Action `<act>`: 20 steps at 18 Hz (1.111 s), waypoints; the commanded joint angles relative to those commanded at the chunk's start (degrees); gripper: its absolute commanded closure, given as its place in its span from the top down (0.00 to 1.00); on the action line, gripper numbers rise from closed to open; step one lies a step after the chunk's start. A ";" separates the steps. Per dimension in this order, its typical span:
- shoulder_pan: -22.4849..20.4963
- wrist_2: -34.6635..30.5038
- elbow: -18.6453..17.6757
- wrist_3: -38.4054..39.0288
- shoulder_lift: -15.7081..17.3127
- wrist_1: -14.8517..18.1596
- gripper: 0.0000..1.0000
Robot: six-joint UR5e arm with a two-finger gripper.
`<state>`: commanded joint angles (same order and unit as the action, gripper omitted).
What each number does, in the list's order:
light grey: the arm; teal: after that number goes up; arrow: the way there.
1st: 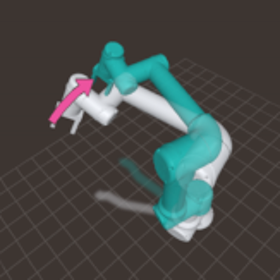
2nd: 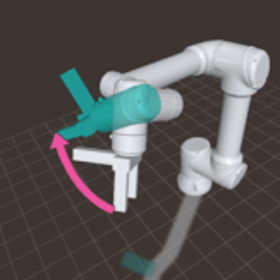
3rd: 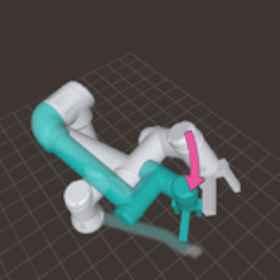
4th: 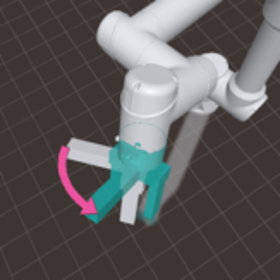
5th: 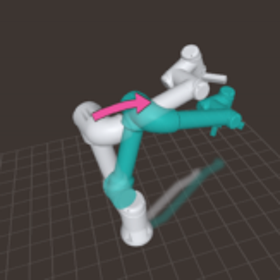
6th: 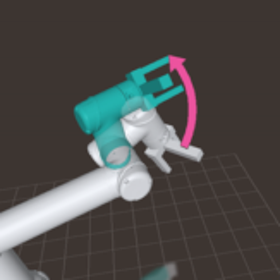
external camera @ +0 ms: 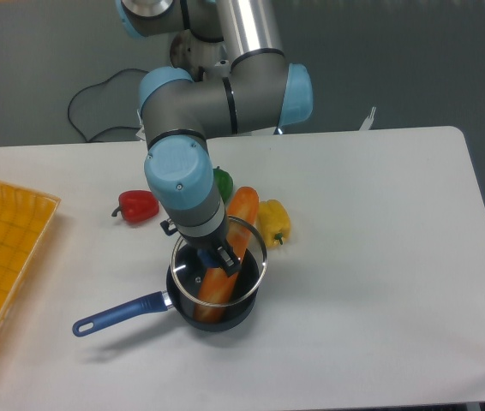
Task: Close the pot lid
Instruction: 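Lower the glass lid onto the saucepan rim beside the baguette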
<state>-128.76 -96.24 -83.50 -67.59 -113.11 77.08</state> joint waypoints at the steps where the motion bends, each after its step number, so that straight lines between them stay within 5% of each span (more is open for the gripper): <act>1: 0.18 0.00 0.09 0.00 -0.26 0.00 0.21; 20: 0.71 0.00 0.52 0.97 -1.58 0.00 0.21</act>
<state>-128.06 -96.24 -82.97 -66.62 -114.70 77.08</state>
